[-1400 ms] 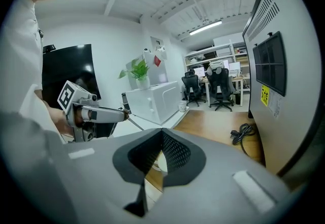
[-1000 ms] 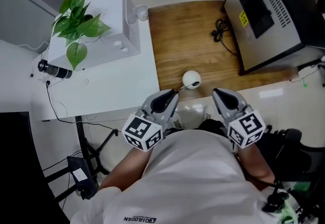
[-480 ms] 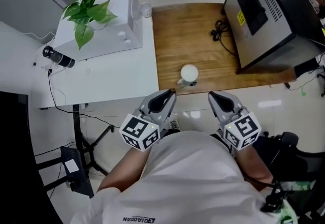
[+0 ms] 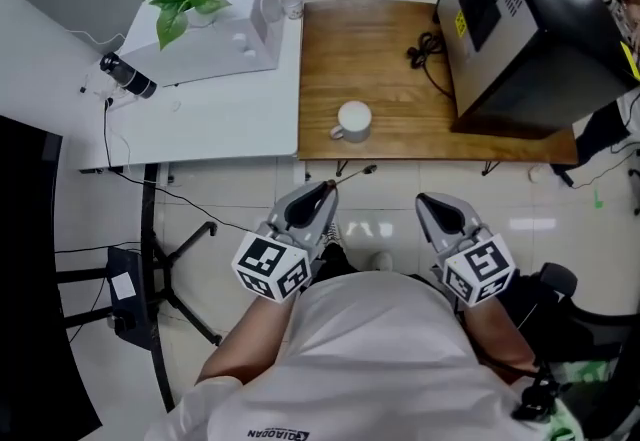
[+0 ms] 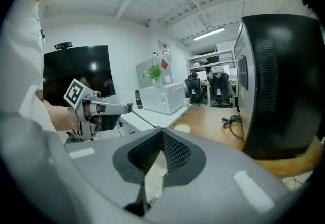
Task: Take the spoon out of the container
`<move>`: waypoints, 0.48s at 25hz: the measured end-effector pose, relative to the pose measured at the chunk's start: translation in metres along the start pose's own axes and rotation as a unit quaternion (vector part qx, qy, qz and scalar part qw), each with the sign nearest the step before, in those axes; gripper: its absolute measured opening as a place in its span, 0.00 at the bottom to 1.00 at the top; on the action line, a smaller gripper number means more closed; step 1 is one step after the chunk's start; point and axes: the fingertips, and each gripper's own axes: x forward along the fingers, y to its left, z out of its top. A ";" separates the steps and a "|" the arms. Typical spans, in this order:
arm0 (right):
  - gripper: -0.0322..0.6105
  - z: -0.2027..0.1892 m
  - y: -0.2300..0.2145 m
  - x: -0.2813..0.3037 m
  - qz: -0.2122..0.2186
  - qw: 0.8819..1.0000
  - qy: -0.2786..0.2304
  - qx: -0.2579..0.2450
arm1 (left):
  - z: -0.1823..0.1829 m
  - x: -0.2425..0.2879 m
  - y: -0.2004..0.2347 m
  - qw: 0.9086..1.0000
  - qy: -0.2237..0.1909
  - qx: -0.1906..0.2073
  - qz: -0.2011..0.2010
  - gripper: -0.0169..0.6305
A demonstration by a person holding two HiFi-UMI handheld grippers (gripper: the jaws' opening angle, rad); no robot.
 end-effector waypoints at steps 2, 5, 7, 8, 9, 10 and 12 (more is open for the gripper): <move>0.06 -0.008 0.004 -0.012 0.009 1.000 0.001 -0.004 | -0.011 -0.007 -0.011 1.000 0.003 -0.002 0.013 0.10; 0.06 -0.017 0.011 -0.027 0.024 1.000 0.006 -0.011 | -0.025 -0.017 -0.025 1.000 0.004 -0.006 0.030 0.10; 0.06 -0.023 0.015 -0.034 0.031 0.999 0.011 -0.016 | -0.030 -0.023 -0.033 0.999 0.001 -0.009 0.036 0.10; 0.06 -0.025 0.017 -0.036 0.033 0.999 0.012 -0.018 | -0.032 -0.026 -0.035 0.999 0.001 -0.009 0.038 0.10; 0.06 -0.026 0.020 -0.038 0.035 0.999 0.012 -0.019 | -0.034 -0.029 -0.038 0.999 0.002 -0.010 0.039 0.10; 0.06 -0.026 0.022 -0.039 0.036 0.999 0.011 -0.018 | -0.036 -0.031 -0.040 0.999 0.004 -0.010 0.038 0.10; 0.06 -0.025 0.026 -0.042 0.037 0.999 0.008 -0.014 | -0.037 -0.035 -0.042 0.999 0.011 -0.008 0.038 0.10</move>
